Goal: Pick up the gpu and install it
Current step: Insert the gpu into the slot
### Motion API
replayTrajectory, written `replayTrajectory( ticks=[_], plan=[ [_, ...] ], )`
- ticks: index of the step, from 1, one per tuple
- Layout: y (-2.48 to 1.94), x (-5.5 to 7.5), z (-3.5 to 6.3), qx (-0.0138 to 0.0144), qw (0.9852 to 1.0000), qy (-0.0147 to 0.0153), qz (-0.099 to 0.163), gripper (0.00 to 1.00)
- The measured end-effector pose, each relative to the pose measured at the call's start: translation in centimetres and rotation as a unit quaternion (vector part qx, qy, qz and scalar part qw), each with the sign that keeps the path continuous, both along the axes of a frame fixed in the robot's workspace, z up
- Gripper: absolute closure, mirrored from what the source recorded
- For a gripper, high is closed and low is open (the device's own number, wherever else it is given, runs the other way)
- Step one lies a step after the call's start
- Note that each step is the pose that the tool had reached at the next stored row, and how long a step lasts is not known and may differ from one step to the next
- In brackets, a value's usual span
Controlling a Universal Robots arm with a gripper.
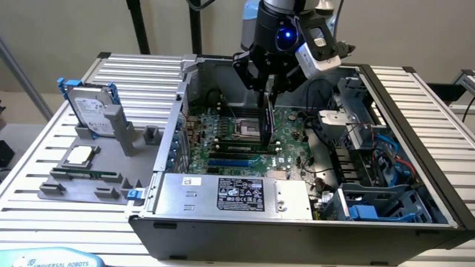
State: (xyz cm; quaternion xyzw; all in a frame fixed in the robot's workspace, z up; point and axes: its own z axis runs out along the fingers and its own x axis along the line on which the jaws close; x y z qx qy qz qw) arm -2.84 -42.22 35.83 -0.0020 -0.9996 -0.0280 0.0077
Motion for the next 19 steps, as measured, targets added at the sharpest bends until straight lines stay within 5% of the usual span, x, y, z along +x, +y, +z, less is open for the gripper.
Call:
replayTrajectory(
  ticks=[13,19],
  plan=[
    [0.01,-0.03,-0.02,-0.0001,1.0000,-0.0015,0.001,0.73],
    [0.01,-0.03,-0.17,0.0004,0.9987,-0.0028,0.050,0.73]
  ],
)
